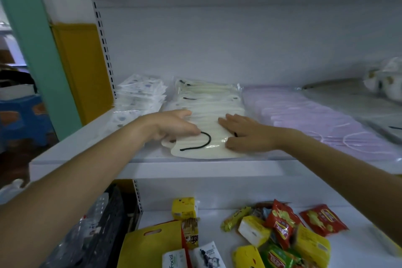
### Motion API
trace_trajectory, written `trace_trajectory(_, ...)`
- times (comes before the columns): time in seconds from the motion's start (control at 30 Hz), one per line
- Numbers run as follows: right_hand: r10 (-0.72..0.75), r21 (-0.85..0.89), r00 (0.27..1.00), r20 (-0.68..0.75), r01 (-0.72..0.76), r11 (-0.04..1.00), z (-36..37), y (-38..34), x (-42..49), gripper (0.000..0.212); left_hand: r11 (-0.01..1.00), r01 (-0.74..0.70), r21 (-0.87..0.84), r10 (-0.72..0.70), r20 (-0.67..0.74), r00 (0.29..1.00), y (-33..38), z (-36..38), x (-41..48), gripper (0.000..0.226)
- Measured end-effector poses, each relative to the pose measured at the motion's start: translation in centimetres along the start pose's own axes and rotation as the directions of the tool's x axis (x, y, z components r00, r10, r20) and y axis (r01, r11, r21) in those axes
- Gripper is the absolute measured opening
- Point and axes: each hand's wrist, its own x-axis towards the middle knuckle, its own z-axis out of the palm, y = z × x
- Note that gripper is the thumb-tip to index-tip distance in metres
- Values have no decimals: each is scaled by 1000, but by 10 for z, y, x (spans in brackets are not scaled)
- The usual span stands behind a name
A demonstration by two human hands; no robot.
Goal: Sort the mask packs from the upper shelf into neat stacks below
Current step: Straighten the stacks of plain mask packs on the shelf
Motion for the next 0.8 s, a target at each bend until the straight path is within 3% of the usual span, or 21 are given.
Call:
trace_trajectory(0.1,4,20,999,-35,-4,1000,11,-1,1,64,1000,6,-30,-7,-13,1000,3,1,3,72)
trace_trajectory(0.2,17,63,994,-107,-11,998,11,2,2,66,997,50,-65,-59,-132,990,7,-7,11,70)
trace_trajectory(0.3,13,29,996,-93,-10,1000,13,0,4,63,984,102,-144,-123,-149,981,11,-5,20,64)
trace_trajectory(0.47,-5,37,994,-105,9,999,9,5,5,70,970,116,-213,-155,-173,973,16,-8,27,24)
trace_trajectory(0.57,-19,15,995,-99,21,1000,9,5,6,69,928,90,-363,-170,-196,966,11,-13,35,28)
trace_trajectory(0.8,-31,-28,997,-77,29,999,14,3,5,65,885,51,-463,-201,-280,939,17,-21,40,30)
